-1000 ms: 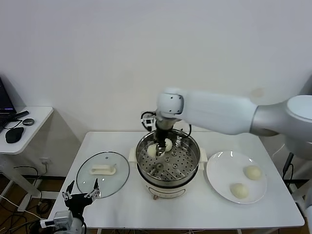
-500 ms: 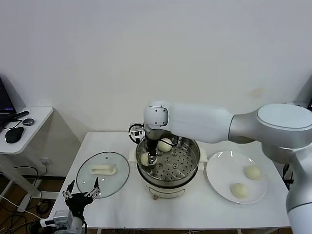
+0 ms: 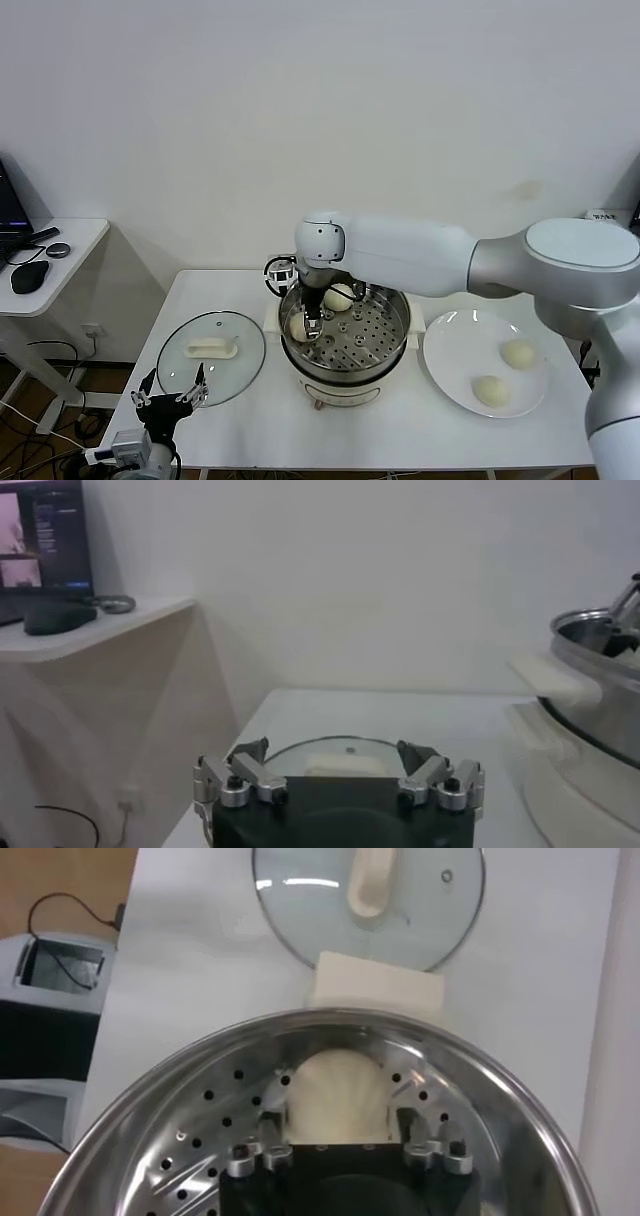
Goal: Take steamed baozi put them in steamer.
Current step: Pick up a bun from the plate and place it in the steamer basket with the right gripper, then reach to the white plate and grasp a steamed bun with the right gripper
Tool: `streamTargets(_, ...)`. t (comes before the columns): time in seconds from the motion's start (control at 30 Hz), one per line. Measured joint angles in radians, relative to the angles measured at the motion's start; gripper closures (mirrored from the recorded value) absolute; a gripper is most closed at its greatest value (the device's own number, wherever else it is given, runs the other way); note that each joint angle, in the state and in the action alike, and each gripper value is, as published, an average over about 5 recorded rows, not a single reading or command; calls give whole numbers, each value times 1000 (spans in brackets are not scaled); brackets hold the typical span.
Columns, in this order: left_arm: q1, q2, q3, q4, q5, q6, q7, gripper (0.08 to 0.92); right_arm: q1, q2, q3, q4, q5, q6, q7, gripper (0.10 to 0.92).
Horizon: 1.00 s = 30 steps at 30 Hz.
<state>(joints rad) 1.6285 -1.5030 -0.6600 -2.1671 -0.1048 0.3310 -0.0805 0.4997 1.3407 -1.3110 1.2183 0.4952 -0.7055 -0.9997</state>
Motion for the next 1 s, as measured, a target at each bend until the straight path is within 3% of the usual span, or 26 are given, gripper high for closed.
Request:
streamTargets(0.1,3,-3,0,-2,1,1,0,177,19,-32,14,30,-7,1,-4,209)
streamTargets(0.33,11,-3,2,-2,-5,1,9,177,65,-175,68,130,-42,27,-25,203)
streamTargets(0.67,13,-9,-18,11,-33,2,21,177,88,-522,182,285,-120,159,-100,203)
streamTargets(1.0,16,-12,-12,11,-41,3,31,177,-64,-832,345,363,-293,335,-209,203)
